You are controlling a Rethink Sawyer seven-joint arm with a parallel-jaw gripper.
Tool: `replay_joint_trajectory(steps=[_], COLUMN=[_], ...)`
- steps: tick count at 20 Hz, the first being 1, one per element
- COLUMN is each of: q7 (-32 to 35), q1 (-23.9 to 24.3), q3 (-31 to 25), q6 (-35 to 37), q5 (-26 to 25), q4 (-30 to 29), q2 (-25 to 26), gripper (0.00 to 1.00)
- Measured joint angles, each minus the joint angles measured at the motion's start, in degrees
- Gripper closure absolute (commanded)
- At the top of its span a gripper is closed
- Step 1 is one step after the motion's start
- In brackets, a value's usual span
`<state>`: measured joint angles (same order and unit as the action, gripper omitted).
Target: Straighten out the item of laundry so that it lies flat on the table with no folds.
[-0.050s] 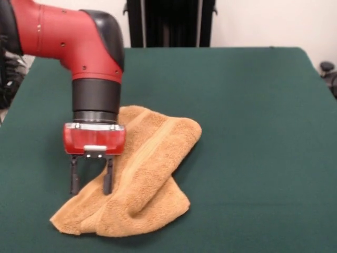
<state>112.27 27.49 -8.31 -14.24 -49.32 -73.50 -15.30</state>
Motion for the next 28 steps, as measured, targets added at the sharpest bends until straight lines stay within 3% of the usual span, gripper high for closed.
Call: replay_joint_trajectory(steps=[15, 28], q7=[0.0, 0.0], q1=[-1.9, 5.6], q3=[1.4, -3.0], q6=[2.9, 4.4], q5=[0.0, 0.0], q4=[0.0, -0.1], q2=[-0.8, -0.8], gripper=[0.00, 0.00])
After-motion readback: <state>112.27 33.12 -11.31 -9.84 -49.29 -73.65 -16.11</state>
